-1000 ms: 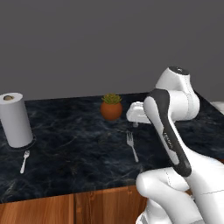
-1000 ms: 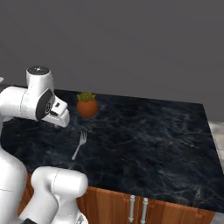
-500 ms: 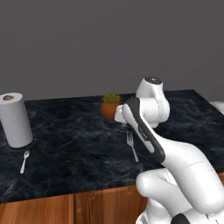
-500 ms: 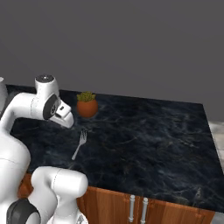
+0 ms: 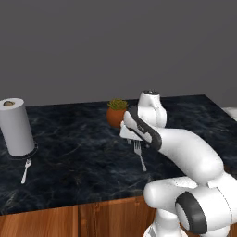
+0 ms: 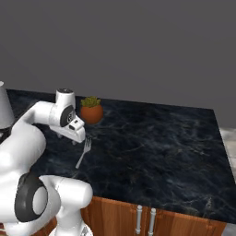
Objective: Organize the utensils by type. Pick up the wooden spoons from the counter and place them in the open cabinet. Then pick up the metallic utensils from the counter and place them in the open drawer.
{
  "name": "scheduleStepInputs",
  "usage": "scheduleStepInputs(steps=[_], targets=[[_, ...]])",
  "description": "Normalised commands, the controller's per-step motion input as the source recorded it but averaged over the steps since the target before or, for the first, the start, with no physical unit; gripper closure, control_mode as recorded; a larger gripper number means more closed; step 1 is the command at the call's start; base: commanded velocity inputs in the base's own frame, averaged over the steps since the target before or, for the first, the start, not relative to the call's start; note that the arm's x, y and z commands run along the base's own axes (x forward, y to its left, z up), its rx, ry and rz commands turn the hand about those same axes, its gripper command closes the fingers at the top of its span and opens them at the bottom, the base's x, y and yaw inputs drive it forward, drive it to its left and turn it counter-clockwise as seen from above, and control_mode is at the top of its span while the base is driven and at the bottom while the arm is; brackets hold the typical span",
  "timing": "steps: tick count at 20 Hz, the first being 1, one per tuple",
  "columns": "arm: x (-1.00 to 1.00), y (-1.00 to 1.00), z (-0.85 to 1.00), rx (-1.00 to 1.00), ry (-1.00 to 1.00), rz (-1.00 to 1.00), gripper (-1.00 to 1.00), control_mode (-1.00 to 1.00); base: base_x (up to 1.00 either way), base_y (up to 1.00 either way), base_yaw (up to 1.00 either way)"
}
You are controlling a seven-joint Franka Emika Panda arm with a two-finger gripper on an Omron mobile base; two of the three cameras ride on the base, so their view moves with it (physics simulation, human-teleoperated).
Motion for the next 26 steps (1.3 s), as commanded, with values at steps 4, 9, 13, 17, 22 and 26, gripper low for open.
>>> scheduleStepInputs(steps=[4,9,13,17,22,26], targets=[[0.35,-0.14,-0.63,-0.07,0.16,0.01,-1.0,-1.0,0.0,0.0,0.0],[0.32,-0.14,-0.52,-0.07,0.08,0.0,-1.0,-1.0,0.0,0.0,0.0],[0.24,-0.06,-0.58,-0.12,0.01,0.01,-1.0,-1.0,0.0,0.0,0.0],[0.25,-0.12,-0.56,-0.01,0.01,0.02,-1.0,-1.0,0.0,0.0,0.0],[0.34,0.0,-0.5,0.0,0.11,0.0,-1.0,-1.0,0.0,0.0,0.0],[0.13,0.0,-0.44,0.0,0.08,0.0,-1.0,-1.0,0.0,0.0,0.0]])
